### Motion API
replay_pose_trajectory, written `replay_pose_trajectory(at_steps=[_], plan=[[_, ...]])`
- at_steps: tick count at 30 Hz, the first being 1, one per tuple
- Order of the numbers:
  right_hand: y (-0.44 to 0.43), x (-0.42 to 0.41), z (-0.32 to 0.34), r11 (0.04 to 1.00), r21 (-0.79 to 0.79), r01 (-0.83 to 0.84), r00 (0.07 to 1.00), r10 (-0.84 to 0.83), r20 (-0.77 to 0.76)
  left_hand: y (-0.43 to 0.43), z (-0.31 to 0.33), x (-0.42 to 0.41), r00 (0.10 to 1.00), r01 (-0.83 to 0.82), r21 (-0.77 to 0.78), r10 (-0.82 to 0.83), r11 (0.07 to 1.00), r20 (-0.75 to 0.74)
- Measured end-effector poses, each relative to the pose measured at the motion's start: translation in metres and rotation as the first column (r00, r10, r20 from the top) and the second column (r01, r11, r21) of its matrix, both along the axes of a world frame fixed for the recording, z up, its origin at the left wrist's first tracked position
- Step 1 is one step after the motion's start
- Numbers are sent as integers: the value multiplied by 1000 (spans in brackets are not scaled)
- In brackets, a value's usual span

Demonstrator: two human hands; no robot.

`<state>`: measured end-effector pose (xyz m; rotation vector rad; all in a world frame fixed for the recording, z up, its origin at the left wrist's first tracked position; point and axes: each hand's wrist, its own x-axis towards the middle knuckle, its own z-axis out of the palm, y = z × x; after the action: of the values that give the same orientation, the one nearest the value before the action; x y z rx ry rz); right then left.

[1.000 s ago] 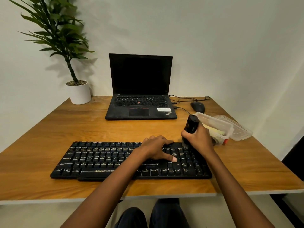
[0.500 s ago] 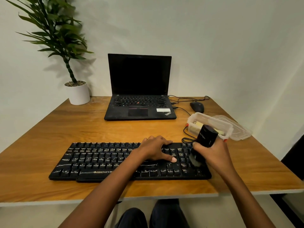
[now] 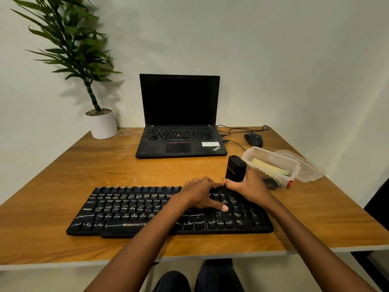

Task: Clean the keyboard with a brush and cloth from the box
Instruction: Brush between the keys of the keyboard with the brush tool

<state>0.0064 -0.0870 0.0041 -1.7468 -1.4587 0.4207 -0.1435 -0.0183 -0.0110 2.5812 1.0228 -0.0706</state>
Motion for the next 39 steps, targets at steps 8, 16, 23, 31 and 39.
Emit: replay_pose_trajectory(at_steps=[8, 16, 23, 31, 39], plan=[[-3, 2, -7, 997, 64, 31, 999, -33, 39, 0, -1, 0, 1000, -4, 2, 4, 1000, 11], [-4, 4, -5, 998, 64, 24, 996, -29, 81, -2, 3, 0, 1000, -6, -5, 6, 1000, 3], [-6, 8, -7, 999, 48, -16, 1000, 16, 5, -3, 3, -1, 1000, -12, -2, 12, 1000, 9], [-1, 26, 8, 966, -176, -188, 982, 185, -33, -2, 3, -1, 1000, -14, -14, 14, 1000, 13], [6, 44, 14, 892, -287, -349, 936, 319, -147, -1, 2, -1, 1000, -15, -27, 16, 1000, 22]])
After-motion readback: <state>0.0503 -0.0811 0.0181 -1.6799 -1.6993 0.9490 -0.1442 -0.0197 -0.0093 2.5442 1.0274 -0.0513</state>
